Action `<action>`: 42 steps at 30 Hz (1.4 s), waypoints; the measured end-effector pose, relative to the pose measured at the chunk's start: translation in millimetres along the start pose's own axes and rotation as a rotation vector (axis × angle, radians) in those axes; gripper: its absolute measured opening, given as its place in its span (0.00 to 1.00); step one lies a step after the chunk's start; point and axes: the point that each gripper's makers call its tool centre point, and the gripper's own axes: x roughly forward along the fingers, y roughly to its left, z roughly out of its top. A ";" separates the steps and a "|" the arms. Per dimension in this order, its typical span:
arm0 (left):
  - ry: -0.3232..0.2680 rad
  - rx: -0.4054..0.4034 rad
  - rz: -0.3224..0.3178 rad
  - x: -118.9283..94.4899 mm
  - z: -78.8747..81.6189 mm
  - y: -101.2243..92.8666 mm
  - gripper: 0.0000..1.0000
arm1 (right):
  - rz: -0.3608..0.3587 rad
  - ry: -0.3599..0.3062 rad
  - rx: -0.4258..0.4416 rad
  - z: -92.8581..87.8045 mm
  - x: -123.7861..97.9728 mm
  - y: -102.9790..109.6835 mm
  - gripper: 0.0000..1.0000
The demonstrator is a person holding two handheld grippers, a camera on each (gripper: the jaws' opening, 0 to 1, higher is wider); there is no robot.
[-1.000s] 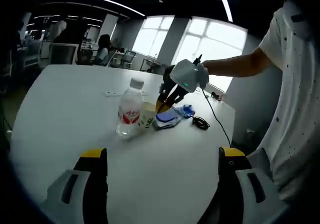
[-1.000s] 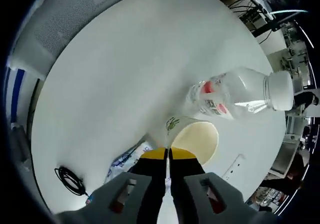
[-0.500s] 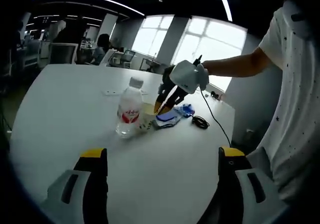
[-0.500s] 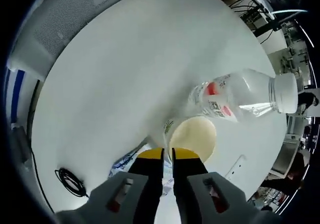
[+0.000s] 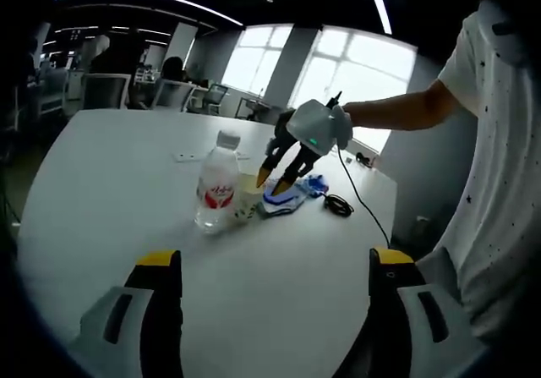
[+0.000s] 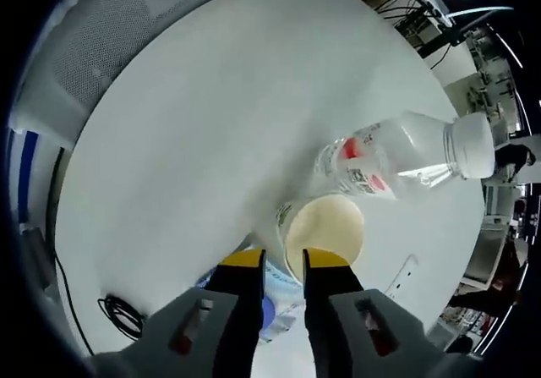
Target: Arrange the tabletop items into an orderly group along one side of the table until the central work area is clear of visible clutter.
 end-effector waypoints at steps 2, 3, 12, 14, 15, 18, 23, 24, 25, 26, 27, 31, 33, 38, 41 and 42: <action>0.001 0.003 0.000 -0.1 0.3 -0.9 0.94 | -0.003 -0.005 0.015 0.2 -1.2 0.1 0.18; 0.000 0.003 0.000 -0.1 1.1 -1.6 0.94 | -0.007 -0.006 0.017 -0.2 -1.7 0.1 0.19; 0.005 0.017 -0.003 1.1 5.6 -5.9 0.94 | -0.045 -0.032 0.058 1.7 -10.6 -1.7 0.28; 0.004 0.021 -0.007 1.4 7.8 -8.4 0.94 | -0.048 -0.033 0.065 1.4 -12.6 -1.2 0.30; 0.003 0.022 -0.008 1.5 8.7 -9.2 0.94 | -0.052 -0.036 0.065 1.5 -13.8 -1.2 0.30; 0.007 0.032 -0.011 2.5 10.8 -12.1 0.95 | -0.066 -0.043 0.084 1.6 -17.1 -1.3 0.33; 0.015 0.048 -0.018 3.9 13.6 -15.6 0.95 | -0.092 -0.058 0.116 0.6 -24.6 0.4 0.36; 0.018 0.051 -0.019 4.2 13.7 -16.0 0.95 | -0.097 -0.060 0.121 0.4 -25.8 0.7 0.37; 0.020 0.054 -0.020 4.7 14.2 -16.7 0.95 | -0.104 -0.060 0.134 -0.4 -27.4 1.4 0.37; 0.020 0.054 -0.020 4.9 14.5 -17.0 0.95 | -0.107 -0.060 0.136 -1.0 -28.6 2.1 0.38; 0.022 0.057 -0.022 5.4 15.2 -18.2 0.95 | -0.117 -0.066 0.141 -1.1 -30.7 2.5 0.39; 0.033 0.071 -0.026 8.2 16.1 -22.5 0.95 | -0.151 -0.085 0.185 -2.2 -37.6 3.3 0.44; 0.037 0.074 -0.030 9.5 16.5 -24.9 0.96 | -0.161 -0.084 0.206 -4.7 -39.6 5.0 0.48; 0.049 0.095 -0.042 13.8 18.6 -31.9 0.98 | -0.190 -0.097 0.261 -10.9 -49.2 13.8 0.50; 0.055 0.105 -0.048 16.5 21.5 -36.0 0.98 | -0.204 -0.108 0.301 -15.0 -55.1 19.4 0.51; 0.056 0.109 -0.050 17.2 22.1 -37.1 0.98 | -0.210 -0.111 0.313 -15.8 -57.2 20.8 0.51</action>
